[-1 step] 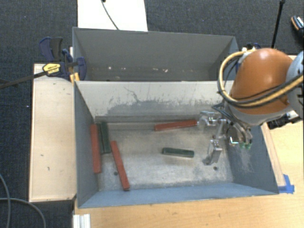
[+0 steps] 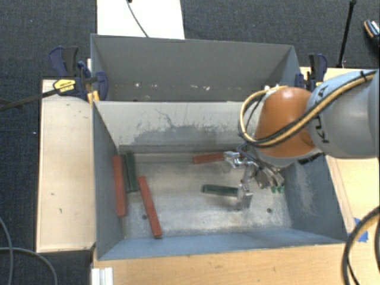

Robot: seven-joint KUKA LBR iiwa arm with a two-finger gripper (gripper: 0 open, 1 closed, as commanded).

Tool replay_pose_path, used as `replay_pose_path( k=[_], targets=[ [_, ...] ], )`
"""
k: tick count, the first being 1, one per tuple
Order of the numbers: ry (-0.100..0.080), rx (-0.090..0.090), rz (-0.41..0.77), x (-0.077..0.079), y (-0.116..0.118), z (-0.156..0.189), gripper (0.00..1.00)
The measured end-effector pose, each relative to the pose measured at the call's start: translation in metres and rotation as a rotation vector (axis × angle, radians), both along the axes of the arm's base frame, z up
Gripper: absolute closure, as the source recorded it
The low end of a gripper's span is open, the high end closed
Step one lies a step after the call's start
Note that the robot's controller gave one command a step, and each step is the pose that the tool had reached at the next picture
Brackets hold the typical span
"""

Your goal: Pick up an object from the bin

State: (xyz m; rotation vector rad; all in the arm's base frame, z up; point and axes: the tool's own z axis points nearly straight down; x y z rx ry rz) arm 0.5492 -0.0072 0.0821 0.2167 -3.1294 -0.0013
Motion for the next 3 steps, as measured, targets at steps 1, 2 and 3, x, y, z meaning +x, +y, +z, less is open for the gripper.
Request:
replay_pose_path(
  k=[1, 2, 3],
  targets=[
    [-0.010, 0.001, -0.011, 0.020, 0.005, -0.012, 0.00],
    [-0.010, 0.001, -0.012, 0.020, 0.005, -0.011, 1.00],
    [-0.017, -0.001, 0.046, 0.043, -0.015, 0.124, 1.00]
  ],
)
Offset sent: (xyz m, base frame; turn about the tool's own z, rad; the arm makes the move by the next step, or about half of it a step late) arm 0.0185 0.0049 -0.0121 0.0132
